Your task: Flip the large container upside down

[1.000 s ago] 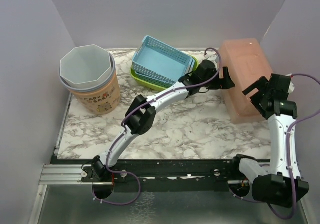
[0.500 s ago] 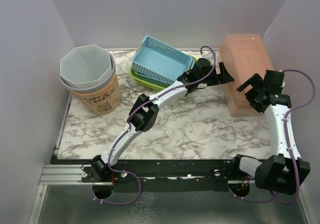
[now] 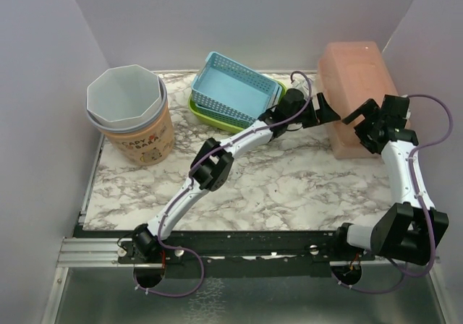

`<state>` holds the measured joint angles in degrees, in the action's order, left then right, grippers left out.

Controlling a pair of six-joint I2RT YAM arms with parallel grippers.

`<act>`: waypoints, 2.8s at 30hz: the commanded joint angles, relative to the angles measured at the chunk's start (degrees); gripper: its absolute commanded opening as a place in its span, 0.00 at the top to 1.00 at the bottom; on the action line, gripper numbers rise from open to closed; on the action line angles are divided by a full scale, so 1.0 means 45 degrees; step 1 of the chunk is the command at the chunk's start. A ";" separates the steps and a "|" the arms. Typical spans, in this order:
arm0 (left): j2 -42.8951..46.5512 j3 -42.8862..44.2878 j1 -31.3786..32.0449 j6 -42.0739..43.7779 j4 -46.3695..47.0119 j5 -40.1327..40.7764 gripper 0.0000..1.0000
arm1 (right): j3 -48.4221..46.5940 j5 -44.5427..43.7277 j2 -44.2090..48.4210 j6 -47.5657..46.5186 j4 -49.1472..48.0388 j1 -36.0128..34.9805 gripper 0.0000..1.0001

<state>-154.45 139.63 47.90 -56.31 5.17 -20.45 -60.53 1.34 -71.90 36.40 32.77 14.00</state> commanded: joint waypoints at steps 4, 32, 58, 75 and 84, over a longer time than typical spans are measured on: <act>0.0224 -0.0417 0.0142 -0.0169 0.0550 -0.0286 0.09 | -0.0552 0.0271 -0.0792 0.0012 -0.1252 0.0389 0.00; 1.5374 -1.4464 -0.0685 0.5617 -0.3029 0.7709 0.01 | -0.7817 -0.1852 -0.6154 -0.2878 0.0556 -0.4165 0.00; 1.8456 -1.6284 -0.0898 0.4800 -0.5563 0.7611 0.01 | -1.3853 -0.4876 -1.3175 -0.3935 0.0761 -0.3814 0.00; 1.8913 -1.6703 -0.0895 0.4836 -0.5678 0.7576 0.01 | -1.0242 -0.0820 -1.0051 -0.4771 0.0142 -0.4276 0.00; 1.9134 -1.6713 -0.0896 0.5043 -0.5680 0.7404 0.01 | -0.5920 -0.3292 -0.7836 -0.4448 -0.0105 -0.4715 0.00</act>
<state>-70.32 65.08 43.88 -34.46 -19.55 13.93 -93.21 -8.14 -109.47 15.46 33.30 -7.62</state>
